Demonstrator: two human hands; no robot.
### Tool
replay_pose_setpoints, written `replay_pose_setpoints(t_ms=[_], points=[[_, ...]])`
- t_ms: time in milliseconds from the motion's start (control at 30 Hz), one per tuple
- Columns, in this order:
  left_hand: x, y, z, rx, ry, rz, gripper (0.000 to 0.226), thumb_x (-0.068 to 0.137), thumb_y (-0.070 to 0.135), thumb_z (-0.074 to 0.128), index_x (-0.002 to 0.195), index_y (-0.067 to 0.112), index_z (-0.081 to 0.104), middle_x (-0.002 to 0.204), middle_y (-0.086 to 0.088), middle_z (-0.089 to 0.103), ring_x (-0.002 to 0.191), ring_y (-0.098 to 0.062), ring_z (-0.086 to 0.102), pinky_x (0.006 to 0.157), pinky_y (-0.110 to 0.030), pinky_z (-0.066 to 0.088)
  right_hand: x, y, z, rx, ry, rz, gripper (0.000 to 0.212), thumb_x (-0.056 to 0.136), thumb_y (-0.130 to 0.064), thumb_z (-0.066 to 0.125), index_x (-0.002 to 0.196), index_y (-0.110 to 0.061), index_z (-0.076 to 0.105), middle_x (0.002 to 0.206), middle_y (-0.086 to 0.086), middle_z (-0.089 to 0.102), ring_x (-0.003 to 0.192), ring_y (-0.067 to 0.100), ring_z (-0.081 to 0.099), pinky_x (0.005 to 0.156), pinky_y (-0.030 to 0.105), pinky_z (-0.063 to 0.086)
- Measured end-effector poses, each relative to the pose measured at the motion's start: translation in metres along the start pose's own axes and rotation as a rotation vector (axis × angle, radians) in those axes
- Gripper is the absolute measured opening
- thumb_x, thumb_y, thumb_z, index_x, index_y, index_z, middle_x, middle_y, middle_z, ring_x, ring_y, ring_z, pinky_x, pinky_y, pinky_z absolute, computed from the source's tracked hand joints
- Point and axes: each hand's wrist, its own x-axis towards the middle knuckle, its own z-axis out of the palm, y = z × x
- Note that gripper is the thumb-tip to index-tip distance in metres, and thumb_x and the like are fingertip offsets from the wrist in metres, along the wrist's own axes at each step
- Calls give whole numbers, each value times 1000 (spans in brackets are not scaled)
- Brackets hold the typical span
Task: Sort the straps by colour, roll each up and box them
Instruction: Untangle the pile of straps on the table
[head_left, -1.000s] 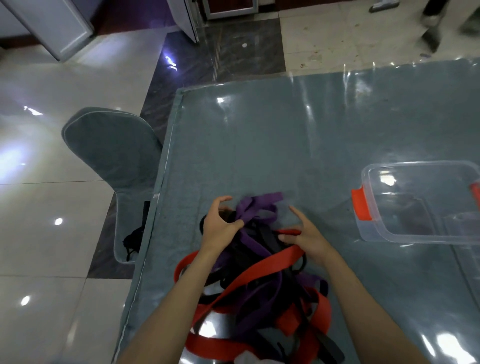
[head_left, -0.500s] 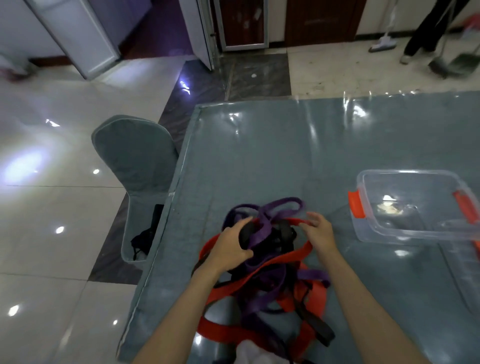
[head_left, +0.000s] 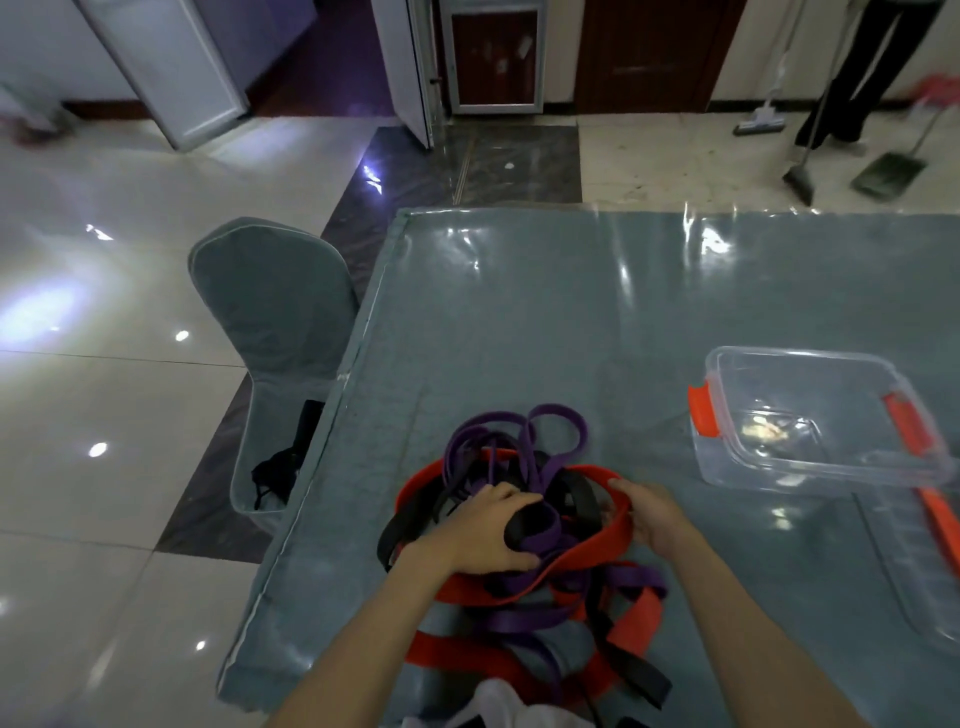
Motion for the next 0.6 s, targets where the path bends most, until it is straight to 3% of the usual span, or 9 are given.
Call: replay_pose_setpoints(t_ms=[67, 167, 233, 267, 333, 400, 467, 533, 600], points=[[1, -3, -11, -173, 45, -22, 100, 83, 88, 56, 164, 47, 14, 167, 19, 27, 157, -14, 25, 126, -42, 27, 4, -2, 2, -20, -15, 3, 13, 105, -7, 56, 94, -3, 63, 71, 17, 59, 38, 17, 60, 36, 22, 49], [5, -9, -24, -244, 314, -143, 79, 97, 77, 43, 162, 56, 2, 157, 13, 49, 145, -7, 38, 126, -52, 13, 16, -5, 0, -158, -20, -30, 26, 105, -3, 52, 80, -6, 56, 52, 9, 51, 37, 17, 47, 37, 20, 37], [11, -19, -30, -169, 539, -282, 57, 105, 63, 43, 157, 41, 41, 143, 9, 56, 138, -13, 46, 121, -56, 18, 24, -8, -5, -295, -20, -79, 23, 103, -4, 59, 80, -6, 62, 58, 11, 53, 47, 19, 46, 44, 22, 31], [15, -26, -32, -179, 644, -340, 47, 106, 57, 46, 142, 31, 62, 137, 7, 57, 134, -18, 49, 118, -56, 25, 26, -10, -7, -330, -28, -81, 17, 101, -8, 64, 84, -6, 66, 65, 14, 56, 52, 21, 49, 47, 23, 31], [24, -40, -40, -343, 761, -434, 44, 108, 47, 52, 110, 10, 76, 123, 1, 59, 120, -23, 56, 111, -52, 38, 29, -13, -9, -328, -61, -64, 16, 96, -20, 73, 92, -5, 72, 74, 18, 62, 60, 24, 55, 52, 25, 36], [30, -53, -49, -603, 771, -490, 53, 107, 42, 56, 87, -4, 69, 97, -9, 64, 94, -26, 62, 94, -43, 49, 33, -15, -9, -303, -101, -82, 31, 96, -26, 76, 98, 5, 74, 79, 21, 64, 62, 25, 56, 52, 27, 40], [40, -60, -57, -757, 761, -537, 47, 103, 38, 66, 79, -2, 63, 80, -16, 60, 78, -27, 58, 78, -38, 46, 35, -16, -7, -271, -114, -104, 36, 98, -27, 73, 101, 8, 74, 79, 21, 63, 59, 21, 56, 50, 26, 43], [52, -63, -62, -811, 708, -619, 32, 94, 28, 80, 97, 0, 63, 90, -18, 65, 86, -28, 63, 79, -35, 52, 38, -16, -5, -262, -95, -104, 28, 99, -28, 71, 92, -1, 71, 70, 15, 61, 51, 16, 55, 44, 21, 42], [63, -64, -62, -919, 571, -644, 48, 85, 19, 89, 116, 6, 54, 105, -11, 65, 95, -25, 66, 84, -31, 56, 42, -16, -3, -267, -87, -110, 28, 99, -29, 71, 83, -7, 66, 61, 7, 60, 46, 13, 54, 40, 19, 40]])
